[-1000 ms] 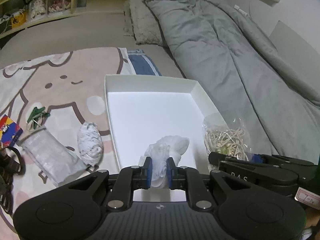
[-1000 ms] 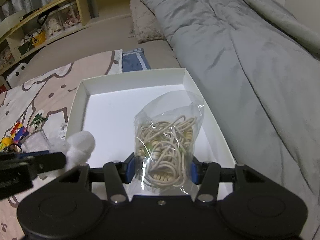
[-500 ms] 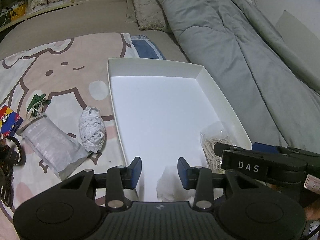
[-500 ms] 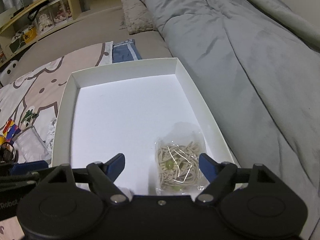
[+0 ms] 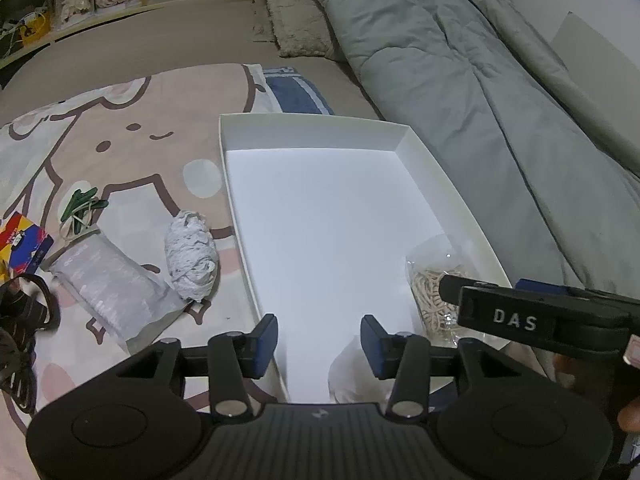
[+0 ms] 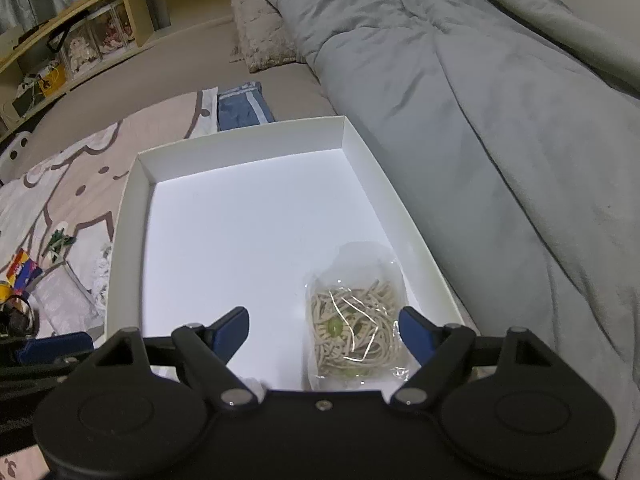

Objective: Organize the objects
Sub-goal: 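Carry both bags into the white tray and open both grippers, then withdraw both tools from the tray back toward the remaining items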

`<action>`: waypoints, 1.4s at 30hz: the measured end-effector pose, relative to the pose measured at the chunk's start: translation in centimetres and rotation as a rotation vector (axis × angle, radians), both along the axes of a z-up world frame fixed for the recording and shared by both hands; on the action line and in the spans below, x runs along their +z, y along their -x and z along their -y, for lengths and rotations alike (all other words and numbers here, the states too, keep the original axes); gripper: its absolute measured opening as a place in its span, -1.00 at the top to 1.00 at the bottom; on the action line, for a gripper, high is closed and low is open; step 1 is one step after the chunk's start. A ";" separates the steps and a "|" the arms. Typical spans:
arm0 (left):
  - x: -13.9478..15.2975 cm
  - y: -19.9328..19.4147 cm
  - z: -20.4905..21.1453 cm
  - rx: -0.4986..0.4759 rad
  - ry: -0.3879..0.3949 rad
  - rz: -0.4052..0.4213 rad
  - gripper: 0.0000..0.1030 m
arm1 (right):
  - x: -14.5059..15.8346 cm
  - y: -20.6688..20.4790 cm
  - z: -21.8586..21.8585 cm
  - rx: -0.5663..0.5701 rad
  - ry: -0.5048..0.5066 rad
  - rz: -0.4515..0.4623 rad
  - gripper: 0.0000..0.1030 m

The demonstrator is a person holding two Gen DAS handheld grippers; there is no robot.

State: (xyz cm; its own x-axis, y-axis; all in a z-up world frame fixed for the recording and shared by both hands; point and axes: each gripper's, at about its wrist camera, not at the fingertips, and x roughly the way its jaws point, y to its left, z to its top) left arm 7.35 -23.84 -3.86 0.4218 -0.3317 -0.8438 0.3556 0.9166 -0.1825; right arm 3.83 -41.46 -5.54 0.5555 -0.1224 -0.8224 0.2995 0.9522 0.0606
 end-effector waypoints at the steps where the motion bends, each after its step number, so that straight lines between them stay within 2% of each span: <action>1: 0.0 0.0 0.0 0.000 -0.002 0.001 0.01 | 0.1 0.1 0.0 -0.001 -0.006 0.003 -0.65; 3: 0.1 0.2 -0.1 -0.001 -0.002 0.002 -0.14 | 0.3 0.4 0.0 -0.001 0.003 0.008 -0.71; 7: 0.4 0.4 -0.4 0.022 -0.032 0.027 -0.78 | 0.6 0.5 0.0 -0.019 0.022 0.014 -0.84; 9: 0.5 0.4 -0.5 0.036 -0.050 0.037 -0.86 | 0.9 0.6 -0.1 -0.024 0.044 0.026 -0.91; 11: 0.5 0.4 -0.7 0.038 -0.059 0.032 -0.89 | 1.0 0.7 0.0 -0.025 0.045 0.031 -1.00; 27: -0.3 0.7 -2.1 0.056 -0.075 -0.013 -0.97 | 0.7 1.3 0.5 -0.054 0.073 0.000 -1.00; 36: -0.1 0.2 -5.2 0.116 -0.073 -0.022 -0.97 | 0.0 0.7 -0.5 -0.032 0.096 -0.033 -1.00; 42: 0.2 0.0 -8.0 0.163 -0.084 -0.014 -0.98 | 0.7 0.5 -2.3 0.022 0.095 -0.008 -1.00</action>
State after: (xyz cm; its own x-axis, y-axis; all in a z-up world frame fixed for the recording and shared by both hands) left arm 7.32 -15.83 -3.66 0.4524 -0.1878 -0.8718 0.1990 0.9742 -0.1066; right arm 3.36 -39.14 -4.85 0.5524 -0.1883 -0.8120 0.2789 0.9597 -0.0328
